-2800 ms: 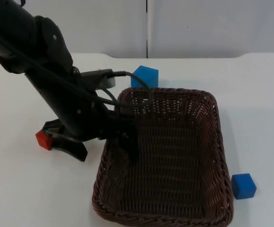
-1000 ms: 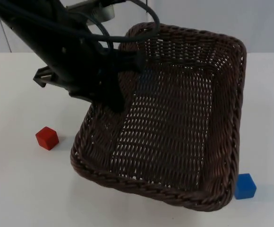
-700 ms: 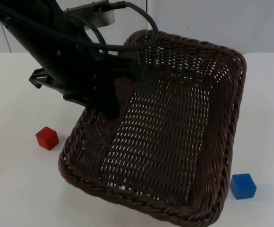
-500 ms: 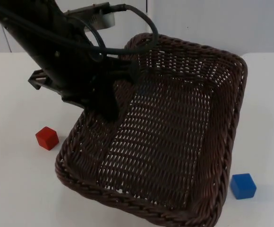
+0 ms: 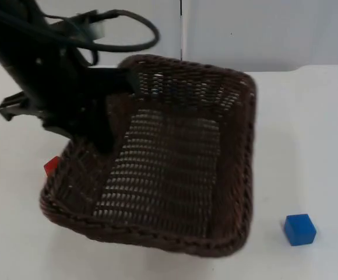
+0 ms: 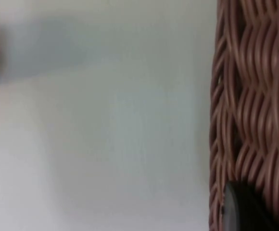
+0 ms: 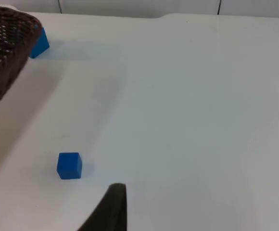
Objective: Pick up the basket with the left hand and place the largest block into the basket with the right hand.
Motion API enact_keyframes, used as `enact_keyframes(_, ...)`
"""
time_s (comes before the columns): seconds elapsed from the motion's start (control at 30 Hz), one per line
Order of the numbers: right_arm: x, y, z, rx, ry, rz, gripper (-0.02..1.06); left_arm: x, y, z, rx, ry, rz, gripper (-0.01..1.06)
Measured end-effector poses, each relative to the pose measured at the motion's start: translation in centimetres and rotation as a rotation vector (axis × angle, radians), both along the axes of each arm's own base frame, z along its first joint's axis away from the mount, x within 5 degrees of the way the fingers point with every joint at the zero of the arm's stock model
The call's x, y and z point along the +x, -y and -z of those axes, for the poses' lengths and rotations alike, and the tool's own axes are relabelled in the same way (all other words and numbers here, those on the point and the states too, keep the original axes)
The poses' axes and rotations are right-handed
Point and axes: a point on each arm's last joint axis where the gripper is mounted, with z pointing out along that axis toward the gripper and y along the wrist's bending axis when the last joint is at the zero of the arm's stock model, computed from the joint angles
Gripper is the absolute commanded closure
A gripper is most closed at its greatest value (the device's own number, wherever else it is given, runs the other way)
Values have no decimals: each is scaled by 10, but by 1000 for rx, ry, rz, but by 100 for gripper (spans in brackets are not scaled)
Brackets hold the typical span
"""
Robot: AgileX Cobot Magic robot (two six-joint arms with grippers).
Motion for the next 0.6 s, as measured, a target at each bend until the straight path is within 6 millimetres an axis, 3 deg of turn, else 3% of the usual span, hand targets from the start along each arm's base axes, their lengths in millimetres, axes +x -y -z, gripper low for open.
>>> enact_keyframes(0.17,0,0,0,-4,0,-2,-1,3,-37,8,-18,-40,-143,105)
enact_keyframes(0.2,0,0,0,-4,0,-2,-1,3,-37,8,-18,-40,-143,105)
enact_keyframes(0.33,0,0,0,-4,0,-2,-1,-9,-59,22,-22,-50,-249,105)
enact_keyframes(0.6,18,-3,-9,7,-44,-11,-1,-22,-62,23,-28,-52,-271,105)
